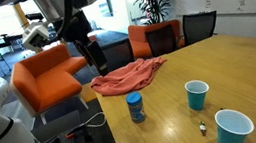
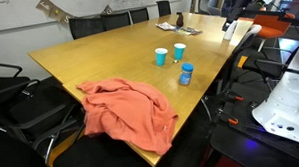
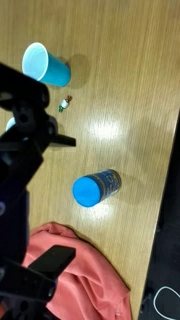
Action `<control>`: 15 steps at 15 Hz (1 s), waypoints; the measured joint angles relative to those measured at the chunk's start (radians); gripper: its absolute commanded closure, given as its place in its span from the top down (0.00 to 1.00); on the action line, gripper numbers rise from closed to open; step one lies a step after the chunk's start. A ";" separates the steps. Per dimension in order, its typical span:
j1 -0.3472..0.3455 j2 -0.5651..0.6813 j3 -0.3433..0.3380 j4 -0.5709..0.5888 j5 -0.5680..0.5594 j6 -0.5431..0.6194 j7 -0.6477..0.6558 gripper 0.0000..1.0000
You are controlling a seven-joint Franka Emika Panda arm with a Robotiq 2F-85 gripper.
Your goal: Place the candy in the blue cup on the left
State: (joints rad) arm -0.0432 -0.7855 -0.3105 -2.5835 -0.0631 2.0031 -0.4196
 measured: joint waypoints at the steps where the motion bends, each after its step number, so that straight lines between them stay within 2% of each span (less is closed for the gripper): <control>1: 0.000 0.000 0.000 0.000 0.000 0.000 0.000 1.00; 8: -0.001 0.007 0.000 -0.001 0.000 0.019 0.007 1.00; 10: -0.004 0.036 0.000 -0.011 0.001 0.114 0.033 1.00; 12: -0.007 0.097 0.000 -0.039 0.002 0.269 0.057 1.00; 15: -0.016 0.247 0.000 -0.073 0.003 0.500 0.102 1.00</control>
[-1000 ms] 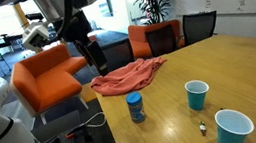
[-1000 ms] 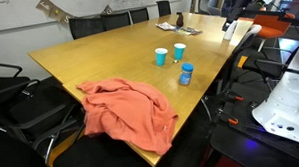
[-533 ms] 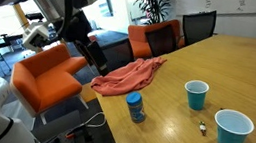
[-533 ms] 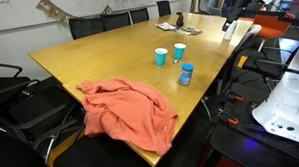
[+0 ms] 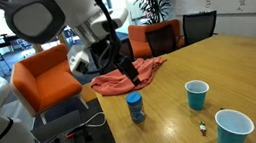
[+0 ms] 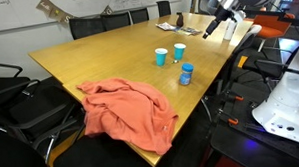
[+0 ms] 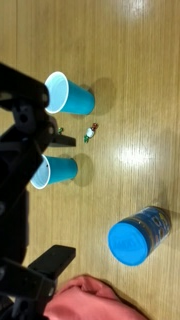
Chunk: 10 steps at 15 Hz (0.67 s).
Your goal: Place the candy in the blue cup on the left
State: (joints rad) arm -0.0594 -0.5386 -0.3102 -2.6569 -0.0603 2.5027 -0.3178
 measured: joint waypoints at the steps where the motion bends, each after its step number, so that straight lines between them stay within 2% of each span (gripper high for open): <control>1: -0.001 0.059 0.000 0.000 0.007 0.056 0.022 1.00; 5: -0.002 0.307 0.005 0.059 0.074 0.193 0.109 1.00; 10: -0.022 0.565 0.031 0.236 0.178 0.200 0.190 1.00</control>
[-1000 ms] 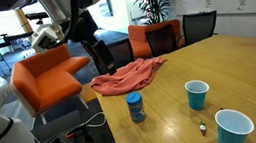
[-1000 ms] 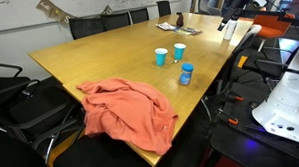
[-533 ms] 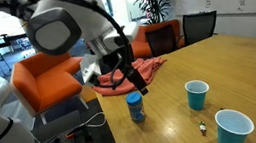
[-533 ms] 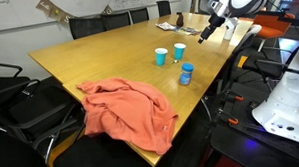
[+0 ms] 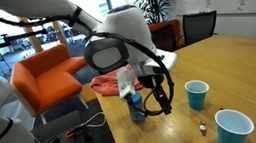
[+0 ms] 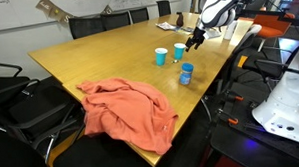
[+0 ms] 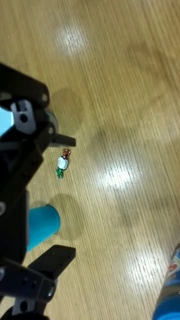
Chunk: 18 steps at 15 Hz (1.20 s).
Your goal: Place the candy in the blue cup on the left
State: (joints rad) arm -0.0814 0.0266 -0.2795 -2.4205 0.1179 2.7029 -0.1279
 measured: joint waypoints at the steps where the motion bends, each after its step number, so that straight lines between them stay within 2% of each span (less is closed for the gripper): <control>1: -0.010 0.041 0.009 0.032 0.005 0.000 0.022 1.00; 9: -0.047 0.320 0.040 0.263 0.007 0.020 0.208 1.00; 18: -0.054 0.502 0.039 0.454 0.006 0.023 0.337 1.00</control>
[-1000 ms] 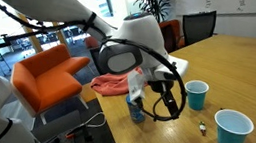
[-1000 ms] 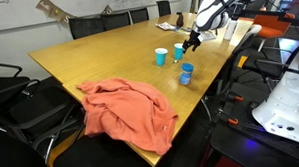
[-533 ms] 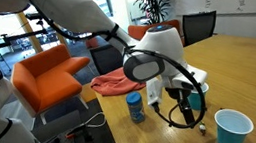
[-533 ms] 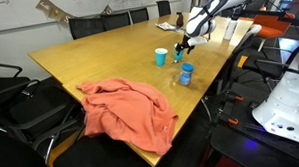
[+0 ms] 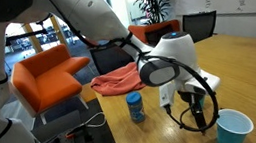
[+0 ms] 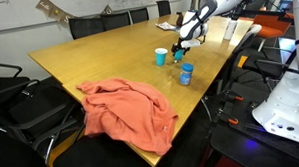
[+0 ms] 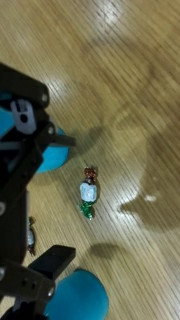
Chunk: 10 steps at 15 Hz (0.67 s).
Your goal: Place the candy in the blue cup on the left
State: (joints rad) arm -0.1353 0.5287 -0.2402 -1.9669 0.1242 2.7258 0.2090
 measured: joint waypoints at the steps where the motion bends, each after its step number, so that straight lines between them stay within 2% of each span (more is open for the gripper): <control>1: 0.000 0.014 0.000 0.011 0.000 0.000 0.010 1.00; 10: 0.000 0.094 -0.003 0.059 0.000 0.000 0.037 1.00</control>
State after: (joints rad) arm -0.1357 0.6223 -0.2429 -1.9082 0.1241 2.7258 0.2463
